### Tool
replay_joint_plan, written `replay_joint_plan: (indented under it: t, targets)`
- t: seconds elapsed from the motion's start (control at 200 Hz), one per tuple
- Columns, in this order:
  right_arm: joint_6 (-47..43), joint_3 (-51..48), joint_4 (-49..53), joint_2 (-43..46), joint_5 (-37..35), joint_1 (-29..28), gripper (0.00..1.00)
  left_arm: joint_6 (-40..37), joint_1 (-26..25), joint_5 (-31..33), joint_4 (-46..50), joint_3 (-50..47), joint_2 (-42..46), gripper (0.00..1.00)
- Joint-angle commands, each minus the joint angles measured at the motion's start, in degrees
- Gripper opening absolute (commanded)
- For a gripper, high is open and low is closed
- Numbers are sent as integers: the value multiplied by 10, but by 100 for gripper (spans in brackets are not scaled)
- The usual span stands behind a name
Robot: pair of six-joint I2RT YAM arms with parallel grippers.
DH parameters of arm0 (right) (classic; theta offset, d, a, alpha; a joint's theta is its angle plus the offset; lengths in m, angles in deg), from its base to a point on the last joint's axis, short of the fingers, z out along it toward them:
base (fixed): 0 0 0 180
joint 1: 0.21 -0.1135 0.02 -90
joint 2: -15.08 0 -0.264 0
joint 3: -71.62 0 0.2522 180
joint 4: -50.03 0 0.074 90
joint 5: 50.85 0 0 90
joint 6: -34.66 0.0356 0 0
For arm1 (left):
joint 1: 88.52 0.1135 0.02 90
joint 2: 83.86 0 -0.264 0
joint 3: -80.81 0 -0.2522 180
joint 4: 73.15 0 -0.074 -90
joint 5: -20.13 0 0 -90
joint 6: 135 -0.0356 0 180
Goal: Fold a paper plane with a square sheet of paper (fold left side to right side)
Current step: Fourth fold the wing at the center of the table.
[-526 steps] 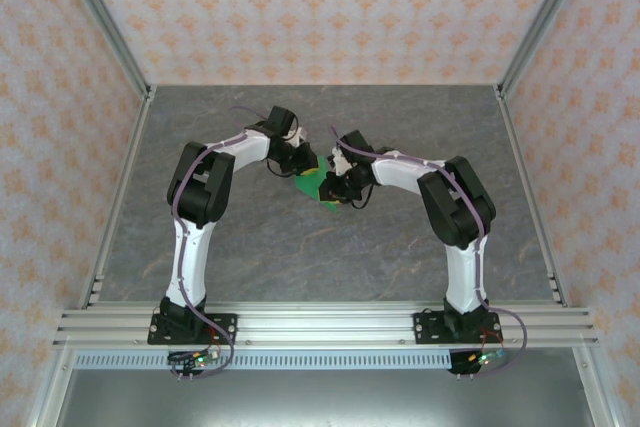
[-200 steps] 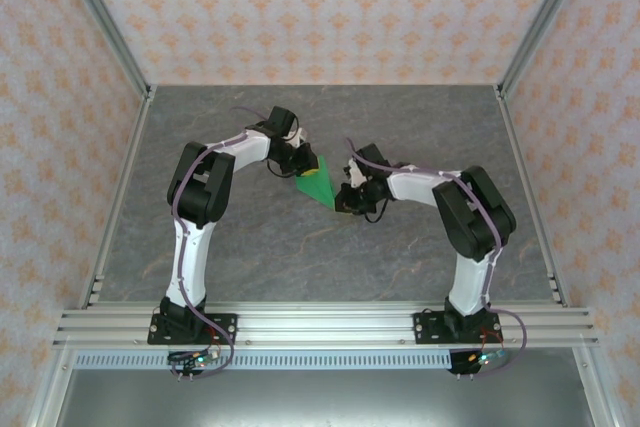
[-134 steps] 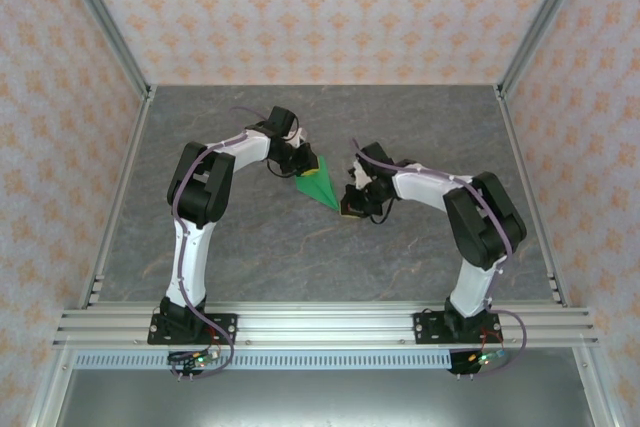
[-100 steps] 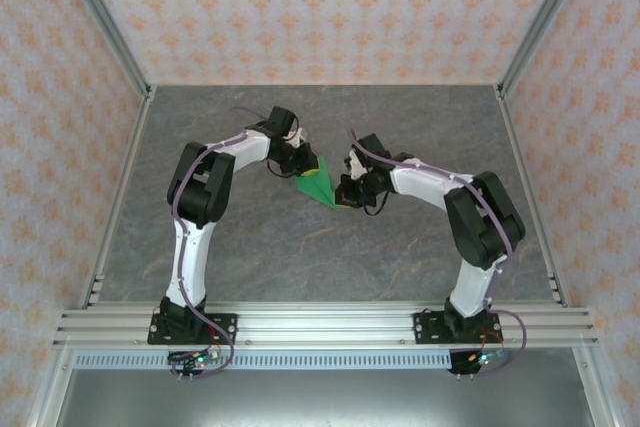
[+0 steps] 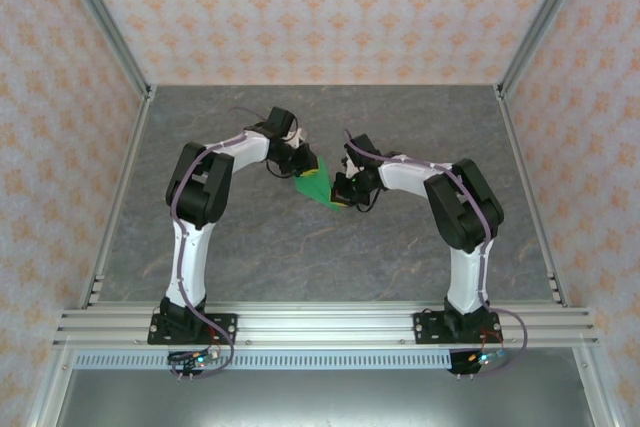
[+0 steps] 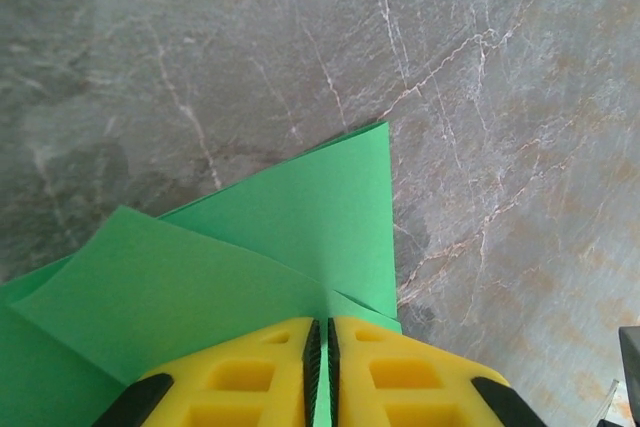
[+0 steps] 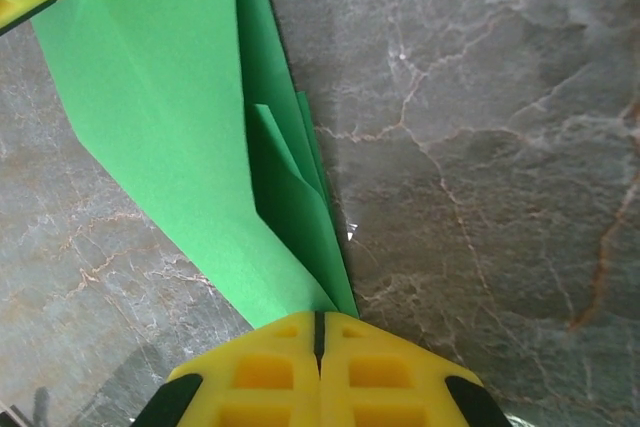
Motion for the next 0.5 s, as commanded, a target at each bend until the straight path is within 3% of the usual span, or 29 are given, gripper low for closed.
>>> replay_joint_plan:
  t: [0.0, 0.295, 0.495]
  targets:
    - [-2, -22, 69, -17, -69, -2, 0, -15, 5, 27, 27, -34, 44, 18]
    - [-15, -22, 91, -23, -95, -2, 0, -49, -21, -13, 2, -94, 135, 13]
    - [-20, -17, 95, -26, -96, -2, 0, -50, -52, -30, -6, -116, 133, 10]
